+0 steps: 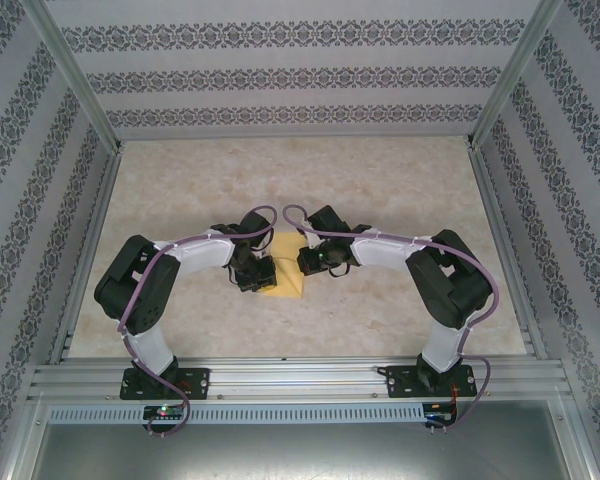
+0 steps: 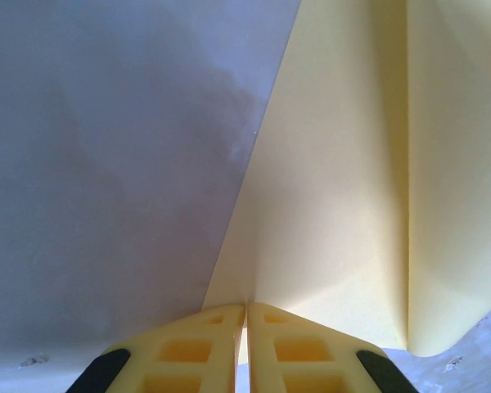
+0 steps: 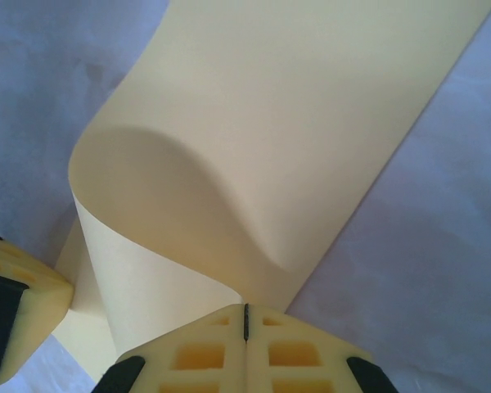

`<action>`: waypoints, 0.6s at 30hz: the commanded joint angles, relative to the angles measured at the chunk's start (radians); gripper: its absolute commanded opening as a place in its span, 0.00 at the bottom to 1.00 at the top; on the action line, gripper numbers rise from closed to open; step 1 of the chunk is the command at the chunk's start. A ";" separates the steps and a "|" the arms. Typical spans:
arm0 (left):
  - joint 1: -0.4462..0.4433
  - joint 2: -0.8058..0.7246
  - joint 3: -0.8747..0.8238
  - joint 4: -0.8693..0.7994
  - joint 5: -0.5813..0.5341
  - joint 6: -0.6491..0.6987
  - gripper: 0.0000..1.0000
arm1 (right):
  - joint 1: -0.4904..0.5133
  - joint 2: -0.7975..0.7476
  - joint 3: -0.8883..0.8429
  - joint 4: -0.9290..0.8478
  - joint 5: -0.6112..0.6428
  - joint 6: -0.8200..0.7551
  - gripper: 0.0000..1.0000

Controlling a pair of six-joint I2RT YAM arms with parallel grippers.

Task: Fold a paper plane with a square sheet of paper (pick it up from the middle)
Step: Fold the triangle a second time at the center of the table.

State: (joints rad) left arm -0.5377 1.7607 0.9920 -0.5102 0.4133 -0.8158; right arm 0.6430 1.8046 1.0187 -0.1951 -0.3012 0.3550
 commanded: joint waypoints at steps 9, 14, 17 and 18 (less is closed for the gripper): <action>-0.010 -0.002 -0.022 -0.068 -0.090 0.018 0.13 | -0.008 0.042 0.034 -0.031 -0.005 -0.027 0.06; -0.010 -0.002 -0.025 -0.067 -0.088 0.021 0.13 | -0.008 0.047 0.038 -0.029 -0.007 -0.027 0.06; -0.010 -0.001 -0.027 -0.061 -0.085 0.020 0.13 | -0.009 0.053 0.035 -0.025 -0.006 -0.025 0.06; -0.010 -0.002 -0.027 -0.058 -0.083 0.019 0.14 | -0.008 0.057 0.034 -0.026 -0.010 -0.027 0.06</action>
State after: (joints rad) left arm -0.5377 1.7561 0.9920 -0.5133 0.3965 -0.8154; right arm 0.6430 1.8427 1.0340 -0.2100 -0.3042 0.3401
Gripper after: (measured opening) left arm 0.135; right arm 0.062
